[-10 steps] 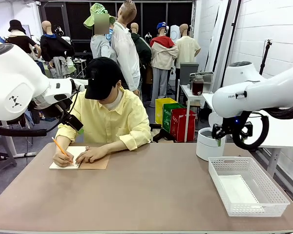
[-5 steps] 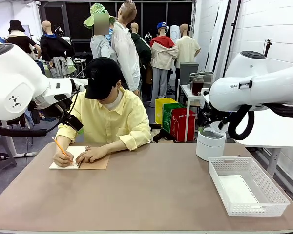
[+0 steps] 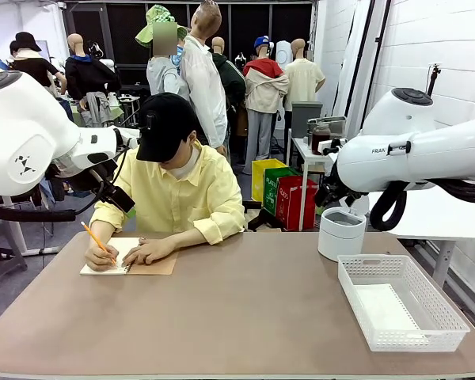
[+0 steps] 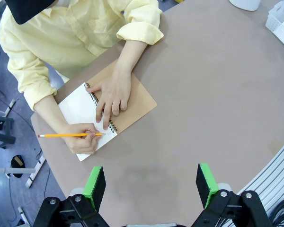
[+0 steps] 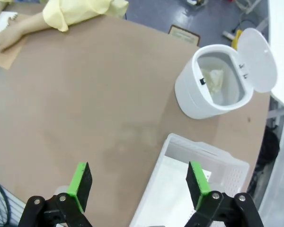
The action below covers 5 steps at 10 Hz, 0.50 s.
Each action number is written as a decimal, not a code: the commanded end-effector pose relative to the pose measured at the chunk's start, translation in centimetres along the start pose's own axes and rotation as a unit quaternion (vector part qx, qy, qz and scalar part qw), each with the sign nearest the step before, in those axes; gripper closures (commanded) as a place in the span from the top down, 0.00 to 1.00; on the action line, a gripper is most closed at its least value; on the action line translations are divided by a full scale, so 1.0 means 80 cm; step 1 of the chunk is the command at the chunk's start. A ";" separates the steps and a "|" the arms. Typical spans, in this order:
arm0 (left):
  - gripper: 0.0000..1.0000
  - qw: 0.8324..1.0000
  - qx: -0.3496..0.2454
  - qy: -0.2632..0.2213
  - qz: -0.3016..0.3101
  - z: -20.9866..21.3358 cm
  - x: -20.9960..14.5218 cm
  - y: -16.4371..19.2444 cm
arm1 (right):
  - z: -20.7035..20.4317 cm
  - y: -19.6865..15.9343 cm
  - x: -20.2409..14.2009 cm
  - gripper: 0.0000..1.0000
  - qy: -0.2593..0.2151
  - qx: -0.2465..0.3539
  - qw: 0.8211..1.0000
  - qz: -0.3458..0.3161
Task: Sort the paper based on its condition.
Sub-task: If a person hands you a paper, place it in the Organizing basket , and if it's crumpled, put it in the Trash can.
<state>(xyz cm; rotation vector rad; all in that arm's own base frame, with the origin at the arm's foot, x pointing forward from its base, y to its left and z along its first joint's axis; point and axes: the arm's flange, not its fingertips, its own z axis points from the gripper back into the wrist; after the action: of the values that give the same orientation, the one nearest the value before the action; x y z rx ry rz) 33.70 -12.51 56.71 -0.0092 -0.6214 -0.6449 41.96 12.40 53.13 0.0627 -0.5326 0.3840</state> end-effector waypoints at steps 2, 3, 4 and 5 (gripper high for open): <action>1.00 1.000 0.000 -0.001 0.000 0.001 0.000 0.001 | 0.000 0.000 0.000 1.00 0.000 0.000 1.000 0.000; 1.00 1.000 0.000 -0.001 0.000 0.001 0.000 0.001 | 0.007 0.011 0.000 1.00 -0.023 0.041 0.998 0.030; 1.00 1.000 0.000 -0.001 0.000 0.001 0.000 0.001 | 0.017 0.019 -0.004 1.00 -0.047 0.086 0.993 0.060; 1.00 1.000 0.000 -0.001 0.000 0.001 0.000 0.001 | 0.025 0.026 -0.008 1.00 -0.059 0.107 0.989 0.082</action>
<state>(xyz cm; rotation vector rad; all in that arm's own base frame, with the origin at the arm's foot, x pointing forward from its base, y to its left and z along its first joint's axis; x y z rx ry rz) 33.70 -12.51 56.71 -0.0092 -0.6214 -0.6448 40.57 14.61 54.72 0.1566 -0.5867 0.5117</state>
